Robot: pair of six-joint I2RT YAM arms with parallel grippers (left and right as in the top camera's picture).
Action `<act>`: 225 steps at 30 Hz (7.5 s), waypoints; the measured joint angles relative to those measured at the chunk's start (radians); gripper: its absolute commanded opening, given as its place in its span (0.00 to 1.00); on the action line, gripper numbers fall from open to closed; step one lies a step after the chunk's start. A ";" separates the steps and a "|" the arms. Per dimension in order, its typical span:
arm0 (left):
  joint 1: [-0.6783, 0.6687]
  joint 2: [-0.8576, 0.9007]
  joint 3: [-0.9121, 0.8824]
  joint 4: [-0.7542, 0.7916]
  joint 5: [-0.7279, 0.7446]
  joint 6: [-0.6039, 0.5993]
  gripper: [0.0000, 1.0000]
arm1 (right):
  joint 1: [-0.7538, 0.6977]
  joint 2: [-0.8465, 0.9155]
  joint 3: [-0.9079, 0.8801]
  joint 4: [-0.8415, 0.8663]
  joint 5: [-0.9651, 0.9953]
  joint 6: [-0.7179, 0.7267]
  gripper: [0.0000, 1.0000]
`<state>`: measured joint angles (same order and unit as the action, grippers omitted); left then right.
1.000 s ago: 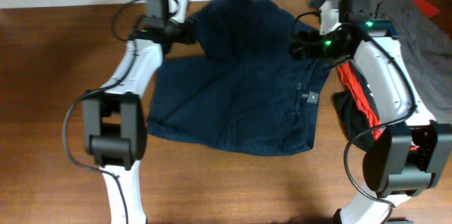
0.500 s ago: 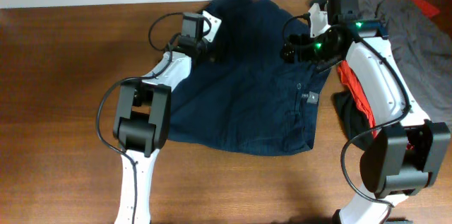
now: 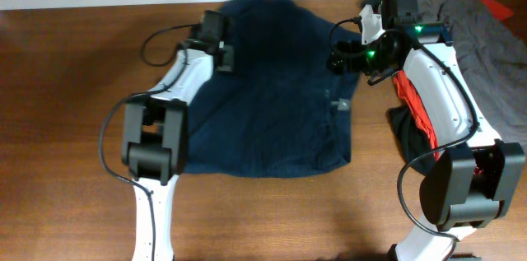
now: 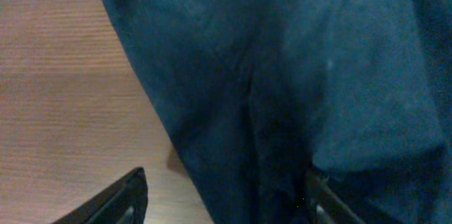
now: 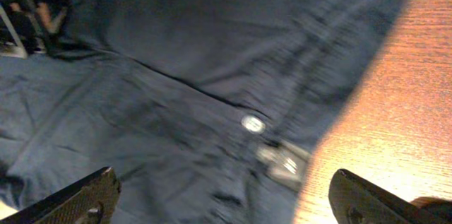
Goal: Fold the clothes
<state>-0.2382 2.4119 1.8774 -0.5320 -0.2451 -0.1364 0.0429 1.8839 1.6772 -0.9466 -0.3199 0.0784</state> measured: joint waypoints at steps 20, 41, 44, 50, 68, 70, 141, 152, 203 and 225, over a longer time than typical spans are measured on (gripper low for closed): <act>0.162 0.022 0.717 -1.069 0.115 -0.113 0.99 | 0.000 -0.318 0.079 -0.174 0.026 0.004 0.99; 0.064 -0.893 0.193 -1.152 0.117 -0.336 0.99 | 0.000 -0.537 -0.139 -0.511 0.057 0.011 0.99; 0.064 -0.975 -0.089 -1.120 0.095 -0.459 0.99 | 0.000 -0.531 -0.346 -0.377 0.045 0.015 0.99; 0.064 -1.073 -0.530 -0.925 0.077 -0.597 0.99 | 0.000 -0.523 -0.622 -0.180 -0.016 0.016 0.99; 0.193 -1.073 -1.162 -0.354 0.086 -0.521 0.80 | 0.000 -0.524 -0.703 -0.064 -0.038 0.015 0.99; 0.215 -1.073 -1.180 -0.322 0.088 -0.471 0.75 | 0.000 -0.524 -0.711 -0.061 -0.038 0.016 0.99; 0.237 -0.821 -1.108 -0.282 0.136 -0.304 0.01 | 0.134 -0.250 -0.784 0.198 0.060 -0.013 0.04; 0.237 -0.806 -1.073 -0.338 0.182 -0.299 0.01 | -0.003 -0.251 -0.785 0.188 -0.073 0.029 0.04; 0.054 -0.601 -0.632 0.541 0.267 -0.065 0.01 | -0.102 -0.323 -0.523 0.068 0.097 0.109 0.04; -0.006 -0.397 -0.632 0.948 0.260 -0.032 0.10 | -0.146 -0.117 -0.523 0.335 0.126 0.112 0.04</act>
<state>-0.2443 2.0144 1.2457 0.4164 0.0147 -0.1688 -0.1036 1.7668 1.1538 -0.6121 -0.1936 0.1902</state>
